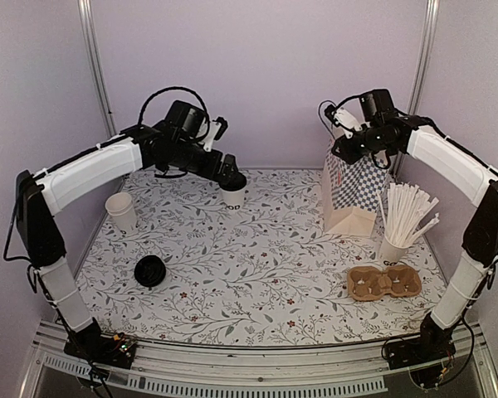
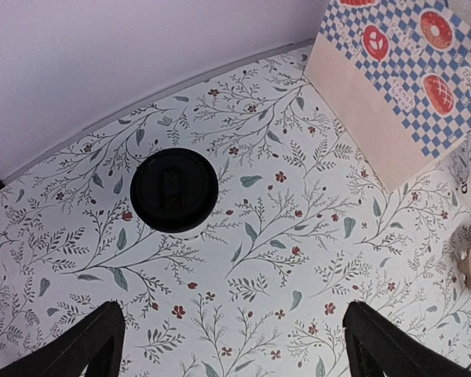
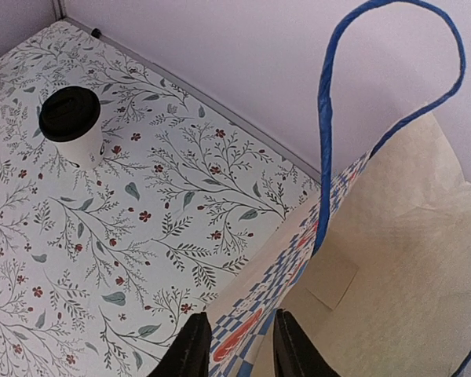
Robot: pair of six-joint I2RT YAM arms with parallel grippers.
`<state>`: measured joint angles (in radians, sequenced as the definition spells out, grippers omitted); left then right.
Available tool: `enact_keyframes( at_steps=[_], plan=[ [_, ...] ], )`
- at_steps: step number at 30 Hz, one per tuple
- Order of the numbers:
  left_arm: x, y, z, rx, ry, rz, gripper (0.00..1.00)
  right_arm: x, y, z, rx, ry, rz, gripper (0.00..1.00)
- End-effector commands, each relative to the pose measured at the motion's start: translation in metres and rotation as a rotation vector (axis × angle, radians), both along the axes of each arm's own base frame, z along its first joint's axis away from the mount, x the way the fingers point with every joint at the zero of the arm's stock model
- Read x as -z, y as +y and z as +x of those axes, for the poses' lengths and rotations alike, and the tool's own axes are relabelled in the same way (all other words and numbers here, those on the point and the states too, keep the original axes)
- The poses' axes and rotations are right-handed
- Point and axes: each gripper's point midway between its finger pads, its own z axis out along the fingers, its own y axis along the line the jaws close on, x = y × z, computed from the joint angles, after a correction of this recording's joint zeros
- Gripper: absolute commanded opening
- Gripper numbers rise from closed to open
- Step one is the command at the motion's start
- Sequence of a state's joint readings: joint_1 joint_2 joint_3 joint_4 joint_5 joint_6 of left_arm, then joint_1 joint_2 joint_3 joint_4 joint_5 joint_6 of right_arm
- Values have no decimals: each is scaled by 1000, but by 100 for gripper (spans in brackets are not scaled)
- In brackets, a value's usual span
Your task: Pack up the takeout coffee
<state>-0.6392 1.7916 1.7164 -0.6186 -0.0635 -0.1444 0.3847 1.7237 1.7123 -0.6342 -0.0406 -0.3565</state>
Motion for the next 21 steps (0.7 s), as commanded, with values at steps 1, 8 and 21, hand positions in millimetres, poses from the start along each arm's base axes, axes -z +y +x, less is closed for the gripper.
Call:
enact_keyframes(
  at_steps=[1, 8, 21],
  plan=[
    [0, 2, -19, -8, 7, -32, 100, 7, 4, -2, -7, 57, 30, 16],
    [-14, 21, -35, -40, -27, -47, 100, -5, 6, -11, -25, 50, 58, 0],
    [-11, 47, -47, -107, -53, -27, 100, -18, 49, -69, -299, 102, 157, 0]
  ],
)
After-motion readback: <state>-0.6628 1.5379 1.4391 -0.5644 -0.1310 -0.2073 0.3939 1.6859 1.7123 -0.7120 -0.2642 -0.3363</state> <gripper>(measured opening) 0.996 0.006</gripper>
